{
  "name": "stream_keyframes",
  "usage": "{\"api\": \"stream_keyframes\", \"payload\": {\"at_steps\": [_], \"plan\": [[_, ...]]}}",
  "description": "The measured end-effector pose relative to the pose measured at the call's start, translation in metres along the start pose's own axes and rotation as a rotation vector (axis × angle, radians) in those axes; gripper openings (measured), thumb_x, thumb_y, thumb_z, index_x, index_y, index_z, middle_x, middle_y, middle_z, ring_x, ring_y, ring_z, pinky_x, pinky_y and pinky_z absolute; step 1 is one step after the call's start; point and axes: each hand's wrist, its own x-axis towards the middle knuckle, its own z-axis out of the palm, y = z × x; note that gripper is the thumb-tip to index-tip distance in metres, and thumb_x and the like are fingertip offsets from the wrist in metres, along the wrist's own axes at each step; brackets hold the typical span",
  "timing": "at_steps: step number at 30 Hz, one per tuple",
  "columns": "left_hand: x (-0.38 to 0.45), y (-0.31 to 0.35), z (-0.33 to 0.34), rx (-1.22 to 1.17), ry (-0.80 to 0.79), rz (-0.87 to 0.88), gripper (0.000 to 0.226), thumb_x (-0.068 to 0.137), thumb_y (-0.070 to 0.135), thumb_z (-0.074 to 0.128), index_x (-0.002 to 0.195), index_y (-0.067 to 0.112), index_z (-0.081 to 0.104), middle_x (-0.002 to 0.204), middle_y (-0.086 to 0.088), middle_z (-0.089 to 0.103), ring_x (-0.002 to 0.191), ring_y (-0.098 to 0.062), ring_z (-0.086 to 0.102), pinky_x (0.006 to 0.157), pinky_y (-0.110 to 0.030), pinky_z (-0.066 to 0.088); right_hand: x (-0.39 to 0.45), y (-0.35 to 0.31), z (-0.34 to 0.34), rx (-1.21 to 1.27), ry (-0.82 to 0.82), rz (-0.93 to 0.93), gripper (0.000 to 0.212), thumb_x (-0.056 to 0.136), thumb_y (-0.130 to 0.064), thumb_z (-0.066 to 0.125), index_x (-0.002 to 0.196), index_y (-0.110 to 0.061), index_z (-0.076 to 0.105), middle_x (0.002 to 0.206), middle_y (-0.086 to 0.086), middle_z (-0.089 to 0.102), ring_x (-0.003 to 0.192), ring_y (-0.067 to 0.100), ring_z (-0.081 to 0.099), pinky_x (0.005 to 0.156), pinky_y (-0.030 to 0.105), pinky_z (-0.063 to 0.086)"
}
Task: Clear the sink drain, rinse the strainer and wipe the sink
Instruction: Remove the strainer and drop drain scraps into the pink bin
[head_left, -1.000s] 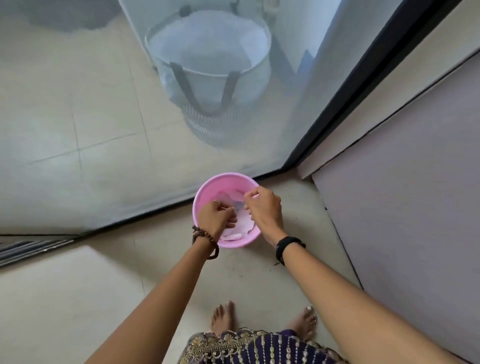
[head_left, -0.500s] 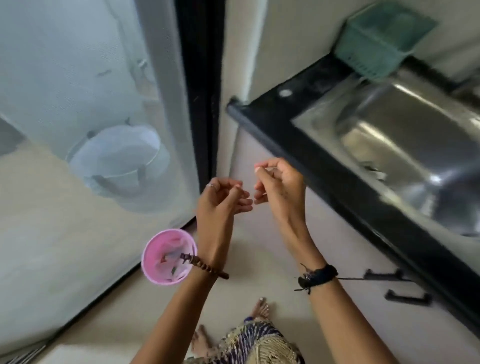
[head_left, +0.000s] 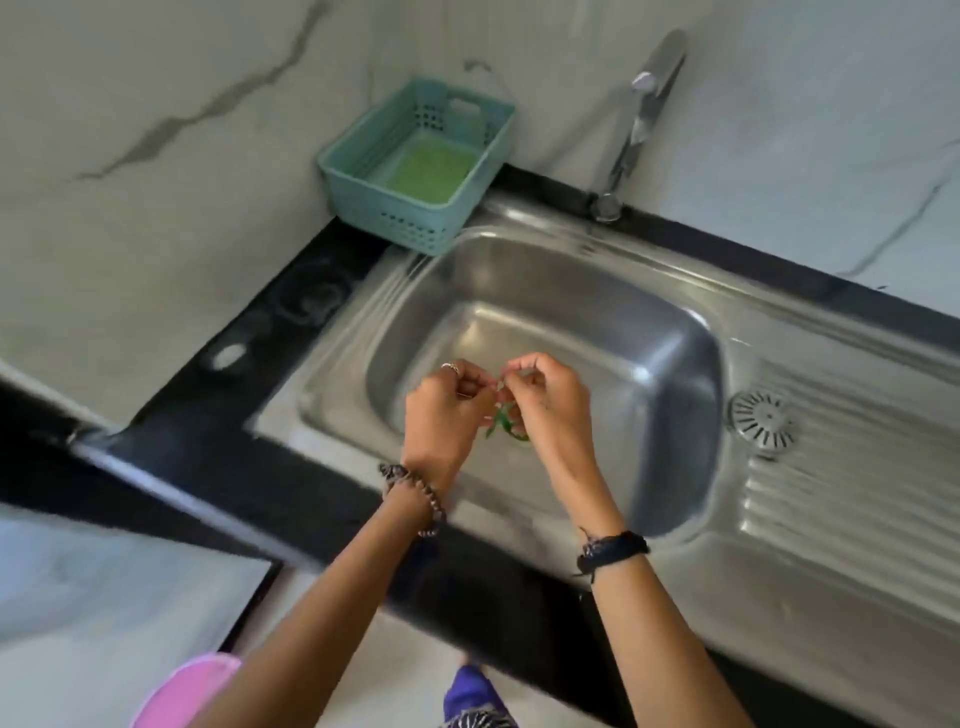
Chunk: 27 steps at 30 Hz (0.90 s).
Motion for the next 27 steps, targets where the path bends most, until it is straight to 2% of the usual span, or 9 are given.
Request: {"api": "stream_keyframes", "payload": {"at_steps": [3,5,8,12,15,17,19,22,27], "plan": [[0.061,-0.012,0.034,0.269,-0.078,-0.102,0.011,0.081,0.004,0.06,0.083,0.009,0.069,0.088,-0.013,0.072,0.086,-0.027,0.068,0.083,-0.038,0.055,0.054,0.04,-0.019,-0.157,0.013,0.088,0.011,0.091,-0.019,0.056,0.093,-0.014,0.066,0.085,0.003,0.072,0.065,0.013,0.064,0.059,0.026,0.053],[0.089,-0.026,0.049,0.405,-0.132,-0.135,0.011,0.081,0.005,0.06,0.083,0.008,0.071,0.091,-0.014,0.072,0.088,-0.029,0.068,0.084,-0.038,0.055,0.078,0.069,-0.028,-0.325,-0.001,0.116,0.012,0.091,-0.018,0.057,0.096,-0.013,0.067,0.095,0.002,0.071,0.071,0.012,0.062,0.056,0.019,0.045],[0.12,-0.049,0.069,0.612,-0.217,-0.139,0.017,0.085,0.006,0.054,0.089,0.002,0.07,0.095,-0.017,0.071,0.087,-0.03,0.067,0.079,-0.036,0.056,0.104,0.105,-0.036,-0.579,-0.05,0.102,0.016,0.09,-0.012,0.052,0.097,-0.012,0.067,0.096,0.005,0.069,0.078,0.019,0.06,0.058,0.023,0.04],[0.141,-0.076,0.093,0.844,-0.346,-0.098,0.022,0.089,0.013,0.05,0.098,0.006,0.068,0.101,-0.012,0.069,0.091,-0.027,0.065,0.081,-0.034,0.054,0.128,0.141,-0.031,-0.924,-0.235,-0.056,0.022,0.092,-0.01,0.046,0.106,-0.008,0.063,0.102,0.011,0.062,0.092,0.027,0.059,0.068,0.031,0.045],[0.148,-0.095,0.107,1.069,-0.467,-0.003,0.023,0.089,0.021,0.051,0.106,0.013,0.063,0.108,-0.008,0.064,0.098,-0.027,0.061,0.08,-0.035,0.052,0.145,0.159,-0.025,-0.99,-0.258,-0.207,0.02,0.092,-0.011,0.048,0.107,-0.008,0.061,0.102,0.009,0.058,0.093,0.025,0.056,0.07,0.03,0.046],[0.152,-0.109,0.114,1.18,-0.55,0.053,0.025,0.088,0.018,0.053,0.111,0.013,0.059,0.112,-0.009,0.059,0.103,-0.027,0.058,0.081,-0.037,0.051,0.156,0.169,-0.022,-1.031,-0.254,-0.27,0.021,0.092,-0.01,0.046,0.109,-0.009,0.059,0.104,0.009,0.056,0.093,0.024,0.055,0.072,0.03,0.046],[0.155,-0.119,0.118,1.226,-0.611,0.068,0.03,0.085,0.015,0.056,0.115,0.014,0.056,0.115,-0.009,0.055,0.108,-0.027,0.055,0.083,-0.038,0.05,0.162,0.179,-0.019,-1.061,-0.256,-0.267,0.024,0.093,-0.011,0.044,0.113,-0.011,0.056,0.108,0.009,0.055,0.096,0.025,0.053,0.076,0.032,0.046],[0.162,-0.124,0.12,1.231,-0.597,0.11,0.023,0.088,0.014,0.054,0.111,0.011,0.058,0.113,-0.011,0.056,0.105,-0.028,0.056,0.081,-0.038,0.05,0.162,0.19,-0.014,-1.092,-0.224,-0.276,0.025,0.094,-0.013,0.042,0.117,-0.012,0.051,0.111,0.009,0.054,0.097,0.024,0.052,0.078,0.031,0.045],[0.168,-0.118,0.108,1.17,-0.56,0.106,0.019,0.089,0.016,0.052,0.103,0.007,0.062,0.11,-0.012,0.055,0.098,-0.029,0.058,0.075,-0.036,0.048,0.164,0.187,-0.007,-1.064,-0.238,-0.235,0.02,0.095,-0.015,0.045,0.109,-0.009,0.056,0.107,0.009,0.06,0.096,0.027,0.057,0.078,0.032,0.043]]}}
